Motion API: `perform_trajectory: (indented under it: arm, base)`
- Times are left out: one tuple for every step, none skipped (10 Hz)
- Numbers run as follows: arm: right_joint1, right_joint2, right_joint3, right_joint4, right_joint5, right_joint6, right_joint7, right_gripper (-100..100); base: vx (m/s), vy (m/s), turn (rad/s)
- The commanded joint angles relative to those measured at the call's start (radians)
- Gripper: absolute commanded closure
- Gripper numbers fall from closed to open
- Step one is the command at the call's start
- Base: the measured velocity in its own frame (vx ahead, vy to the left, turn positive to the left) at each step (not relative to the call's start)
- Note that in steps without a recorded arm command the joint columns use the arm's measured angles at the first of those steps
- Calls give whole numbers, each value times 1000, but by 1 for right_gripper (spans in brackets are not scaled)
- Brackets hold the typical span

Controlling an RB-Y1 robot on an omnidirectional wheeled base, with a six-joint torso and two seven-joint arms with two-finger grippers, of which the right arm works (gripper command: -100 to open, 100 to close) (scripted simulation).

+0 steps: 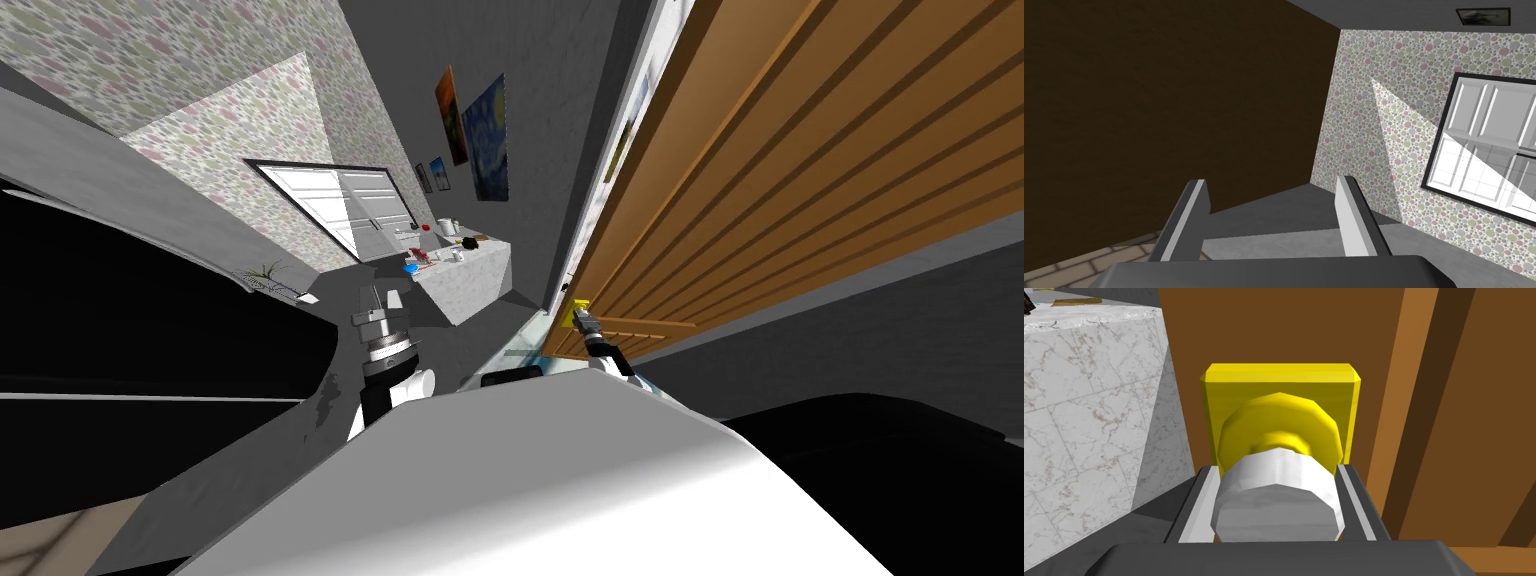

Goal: Pull the door open

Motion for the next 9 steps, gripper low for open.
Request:
perform_trajectory:
  arm:
    - [5,-13,12,-3,5,-10,-13,100]
    - [8,-22,19,-4,7,-16,-22,100]
    - [11,-31,26,-6,9,-23,-31,100]
    - [14,-41,33,-7,12,-29,-40,100]
    - [17,-50,39,-9,14,-35,-49,100]
    - [20,-59,46,-10,17,-41,-57,100]
    - [22,-67,52,-12,19,-46,-64,100]
    - [24,-74,57,-13,21,-51,-71,100]
    - [26,-81,62,-14,23,-55,-77,100]
  base:
    - [-214,-23,121]
    - [-220,-53,122]
    - [-199,-61,125]
    - [-192,-55,128]
    - [-183,-32,123]
    - [-169,-25,112]
    - [-209,-26,105]
    - [-215,-31,95]
    - [-180,-33,87]
